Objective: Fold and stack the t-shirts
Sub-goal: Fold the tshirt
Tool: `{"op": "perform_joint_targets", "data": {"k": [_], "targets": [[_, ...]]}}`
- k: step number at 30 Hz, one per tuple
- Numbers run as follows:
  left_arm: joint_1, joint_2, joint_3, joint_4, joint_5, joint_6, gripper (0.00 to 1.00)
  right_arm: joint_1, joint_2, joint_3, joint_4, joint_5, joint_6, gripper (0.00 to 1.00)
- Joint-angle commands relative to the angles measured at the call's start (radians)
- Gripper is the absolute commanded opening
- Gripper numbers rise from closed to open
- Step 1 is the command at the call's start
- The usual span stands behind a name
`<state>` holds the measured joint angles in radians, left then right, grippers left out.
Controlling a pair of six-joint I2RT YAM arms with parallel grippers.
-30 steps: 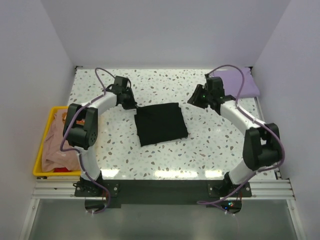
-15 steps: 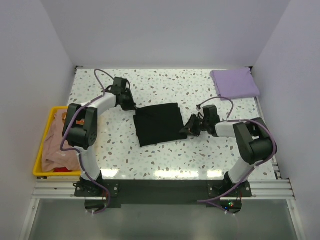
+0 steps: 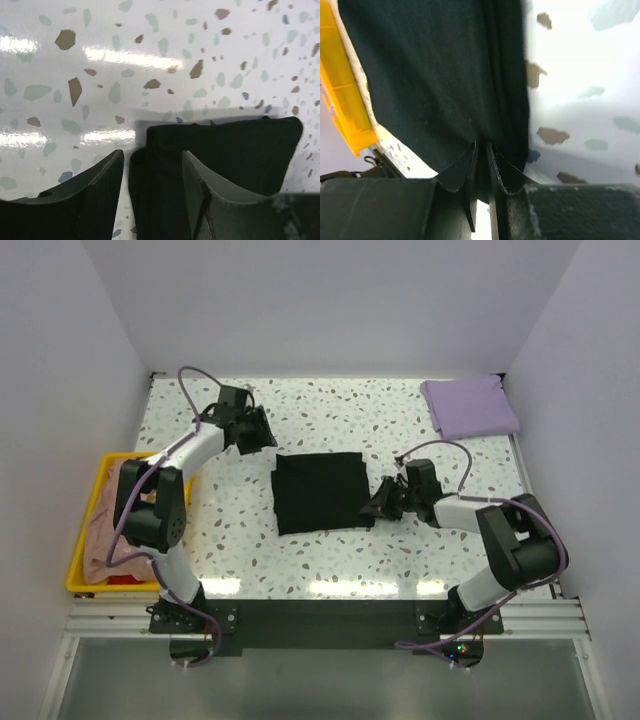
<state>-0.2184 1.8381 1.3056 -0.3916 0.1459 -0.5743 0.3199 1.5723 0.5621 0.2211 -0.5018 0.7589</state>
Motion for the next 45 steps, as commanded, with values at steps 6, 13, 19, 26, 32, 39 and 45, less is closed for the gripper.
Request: {"op": "perform_joint_targets", "data": {"k": [6,13,19,26,32,39,45], "targets": [[-0.270,-0.171,-0.029,0.009,-0.019,0.013,0.28,0.087,-0.185,-0.018,-0.127,0.167,0.046,0.16],[-0.406,-0.172,-0.258,0.155,0.020,-0.077,0.07,0.090,-0.215,0.065,-0.216,0.253,0.028,0.20],[-0.450,-0.155,-0.449,0.252,0.026,-0.139,0.00,0.090,-0.069,0.246,-0.201,0.224,0.003,0.20],[-0.450,-0.178,-0.522,0.261,0.011,-0.139,0.00,0.085,0.207,0.504,-0.218,0.206,-0.020,0.19],[-0.449,-0.207,-0.534,0.252,0.014,-0.127,0.00,0.051,0.432,0.650,-0.262,0.192,-0.038,0.18],[-0.449,-0.221,-0.525,0.234,0.040,-0.105,0.00,0.019,0.560,0.780,-0.281,0.047,-0.079,0.20],[-0.423,-0.290,-0.448,0.185,0.043,-0.079,0.22,0.013,0.468,0.794,-0.310,0.019,-0.110,0.26]]}}
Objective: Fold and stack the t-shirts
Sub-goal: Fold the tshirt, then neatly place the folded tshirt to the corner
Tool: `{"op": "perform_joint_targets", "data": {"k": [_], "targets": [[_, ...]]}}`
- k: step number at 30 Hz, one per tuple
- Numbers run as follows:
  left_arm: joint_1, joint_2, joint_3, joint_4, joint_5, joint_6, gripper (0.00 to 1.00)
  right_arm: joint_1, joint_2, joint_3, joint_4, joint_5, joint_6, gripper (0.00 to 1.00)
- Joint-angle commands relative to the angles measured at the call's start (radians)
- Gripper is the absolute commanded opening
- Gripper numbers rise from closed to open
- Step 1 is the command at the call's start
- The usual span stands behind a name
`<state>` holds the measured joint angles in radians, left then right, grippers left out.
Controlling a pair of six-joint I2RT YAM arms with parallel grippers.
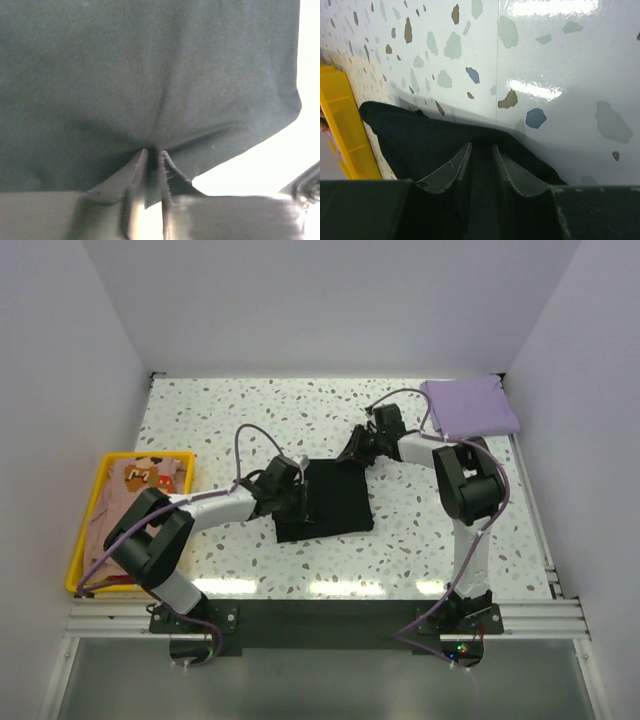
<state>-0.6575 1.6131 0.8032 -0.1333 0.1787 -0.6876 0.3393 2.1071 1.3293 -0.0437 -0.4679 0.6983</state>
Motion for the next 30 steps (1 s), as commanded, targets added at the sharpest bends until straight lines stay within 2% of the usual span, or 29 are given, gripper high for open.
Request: {"op": "perform_joint_targets", "data": {"k": [1,3,7,10,15,18,20,25,30], "targets": [[0.025,-0.079,0.071,-0.090,0.004,0.042,0.26,-0.006,-0.087,0.028,-0.064,-0.015,-0.051,0.27],[0.073,-0.119,0.105,-0.129,0.004,0.046,0.36,-0.006,-0.140,0.028,-0.085,-0.014,-0.060,0.29],[0.180,-0.191,0.110,-0.181,0.010,0.063,0.48,-0.003,-0.234,0.002,-0.127,0.000,-0.060,0.30],[0.249,-0.208,0.094,-0.204,0.021,0.082,0.61,0.013,-0.326,-0.076,-0.119,-0.005,-0.046,0.31],[0.358,-0.203,0.031,-0.151,0.155,0.092,0.73,0.087,-0.456,-0.267,-0.067,0.003,-0.026,0.31],[0.406,-0.171,0.008,-0.109,0.266,0.111,0.74,0.127,-0.522,-0.395,-0.003,-0.003,0.006,0.31],[0.409,-0.147,0.002,-0.086,0.289,0.120,0.76,0.133,-0.555,-0.482,0.028,-0.009,0.023,0.32],[0.411,-0.095,-0.016,-0.074,0.278,0.123,0.77,0.135,-0.556,-0.600,0.068,0.000,0.010,0.32],[0.411,-0.044,-0.033,-0.055,0.254,0.126,0.76,0.135,-0.510,-0.644,0.108,0.005,0.010,0.30]]}}
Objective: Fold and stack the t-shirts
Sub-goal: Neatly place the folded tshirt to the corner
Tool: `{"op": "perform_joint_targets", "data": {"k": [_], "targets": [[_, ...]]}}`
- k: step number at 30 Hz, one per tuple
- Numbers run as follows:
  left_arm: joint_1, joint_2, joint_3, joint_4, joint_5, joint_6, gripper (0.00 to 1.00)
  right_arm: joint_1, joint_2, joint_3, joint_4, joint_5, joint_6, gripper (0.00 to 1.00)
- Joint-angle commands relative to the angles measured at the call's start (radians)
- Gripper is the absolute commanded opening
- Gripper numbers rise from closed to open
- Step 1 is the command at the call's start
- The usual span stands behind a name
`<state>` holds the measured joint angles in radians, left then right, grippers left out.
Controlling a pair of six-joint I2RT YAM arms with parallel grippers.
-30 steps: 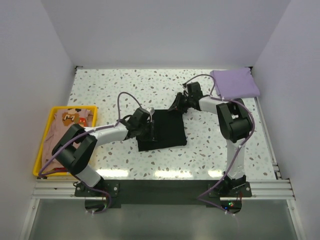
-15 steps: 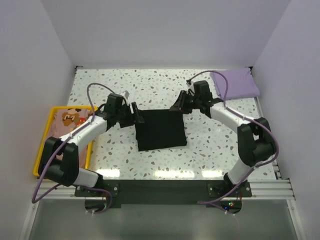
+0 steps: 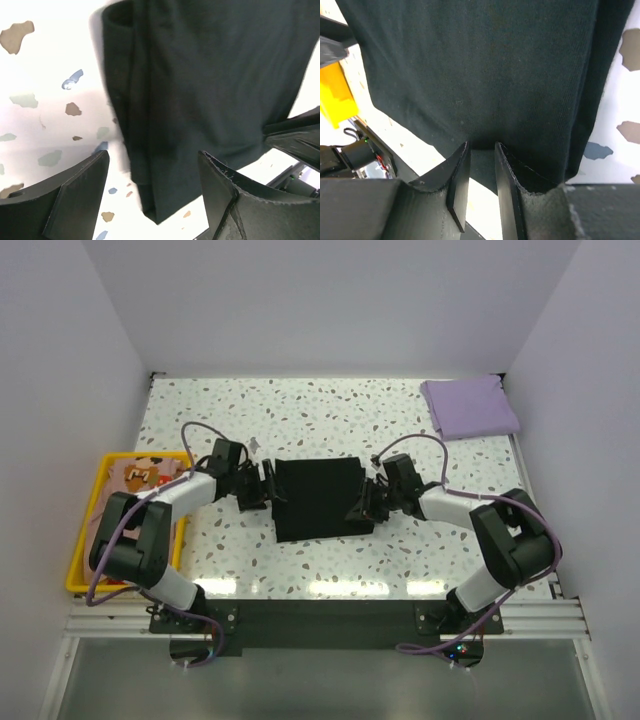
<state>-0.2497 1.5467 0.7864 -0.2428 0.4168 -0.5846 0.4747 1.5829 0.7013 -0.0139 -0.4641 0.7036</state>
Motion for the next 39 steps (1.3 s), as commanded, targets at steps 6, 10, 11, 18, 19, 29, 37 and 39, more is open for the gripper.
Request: {"op": "perform_joint_targets", "data": {"k": [6,10,11,18,19,29,37,39], "targets": [[0.003,0.041,-0.027,0.057,-0.006,0.023,0.74,-0.001,-0.017,0.000,0.039,0.022,-0.013,0.31],[0.001,0.044,-0.024,0.043,-0.021,0.023,0.72,-0.021,-0.098,0.046,-0.055,0.102,-0.052,0.44],[0.003,0.044,-0.023,0.040,-0.021,0.023,0.71,-0.034,-0.127,0.058,-0.073,0.117,-0.068,0.48],[0.001,0.067,-0.019,0.033,-0.018,0.025,0.63,-0.192,-0.081,0.118,-0.135,0.146,-0.176,0.80],[0.001,0.070,-0.019,0.034,-0.016,0.026,0.62,-0.192,-0.058,0.142,-0.130,0.151,-0.187,0.81],[0.001,0.085,-0.019,0.033,0.000,0.035,0.58,-0.171,0.146,0.191,-0.050,0.082,-0.191,0.81],[0.001,0.093,-0.015,0.039,0.013,0.031,0.57,-0.050,0.186,0.211,-0.098,0.185,-0.150,0.73],[0.001,0.093,-0.015,0.040,0.016,0.029,0.57,-0.033,0.193,0.210,-0.101,0.215,-0.139,0.69]]}}
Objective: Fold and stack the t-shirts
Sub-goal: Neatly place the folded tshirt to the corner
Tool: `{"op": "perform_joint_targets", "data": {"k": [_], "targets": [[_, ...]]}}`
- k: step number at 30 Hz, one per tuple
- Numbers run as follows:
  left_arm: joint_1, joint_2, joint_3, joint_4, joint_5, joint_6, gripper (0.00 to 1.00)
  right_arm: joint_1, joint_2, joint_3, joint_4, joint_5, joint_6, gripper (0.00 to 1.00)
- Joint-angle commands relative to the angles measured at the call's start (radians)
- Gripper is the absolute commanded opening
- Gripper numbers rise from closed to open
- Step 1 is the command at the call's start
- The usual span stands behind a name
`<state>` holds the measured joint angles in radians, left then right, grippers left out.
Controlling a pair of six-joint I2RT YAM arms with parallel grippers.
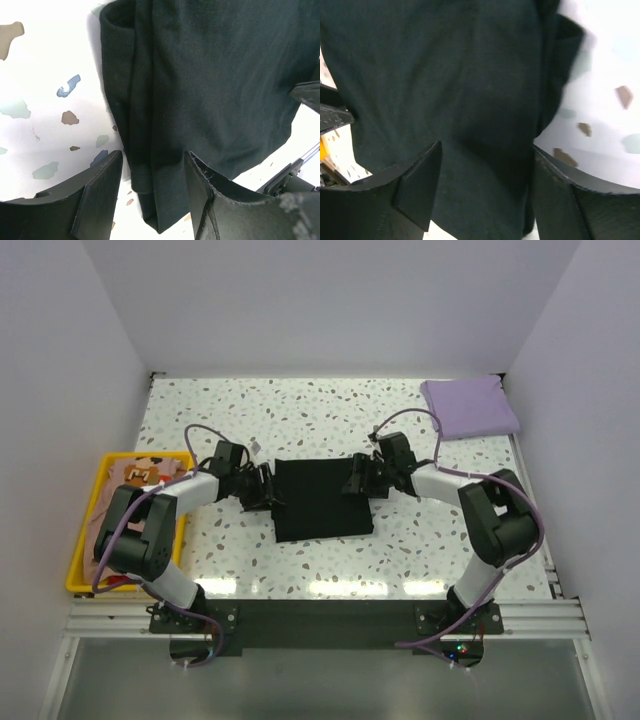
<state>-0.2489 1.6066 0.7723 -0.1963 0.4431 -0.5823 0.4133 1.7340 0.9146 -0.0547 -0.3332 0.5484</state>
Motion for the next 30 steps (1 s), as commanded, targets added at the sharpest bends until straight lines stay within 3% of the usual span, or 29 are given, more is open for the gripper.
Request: {"op": "perform_joint_targets", "data": {"k": [1,6,9,10,17,22,27,30], "targets": [[0.000,0.033,0.001,-0.005,-0.007,0.027,0.57,0.030,0.047,-0.002,-0.062,0.089,0.024,0.67],[0.000,0.030,0.013,-0.008,0.003,0.027,0.57,0.051,0.090,0.046,-0.102,0.141,0.021,0.41],[0.000,0.024,0.034,-0.023,0.005,0.035,0.56,0.055,0.098,0.081,-0.141,0.192,0.004,0.14],[0.000,0.024,0.042,-0.038,0.003,0.038,0.56,0.055,0.099,0.090,-0.151,0.222,-0.005,0.00],[0.000,-0.052,0.123,-0.156,-0.147,0.102,0.55,0.055,0.098,0.184,-0.275,0.389,-0.082,0.00],[0.000,-0.154,0.147,-0.238,-0.253,0.137,0.55,0.050,0.171,0.365,-0.445,0.505,-0.189,0.00],[0.000,-0.260,0.137,-0.262,-0.262,0.154,0.55,-0.001,0.193,0.513,-0.497,0.635,-0.274,0.00],[0.000,-0.292,0.125,-0.264,-0.256,0.173,0.55,-0.056,0.216,0.618,-0.494,0.629,-0.417,0.00]]}}
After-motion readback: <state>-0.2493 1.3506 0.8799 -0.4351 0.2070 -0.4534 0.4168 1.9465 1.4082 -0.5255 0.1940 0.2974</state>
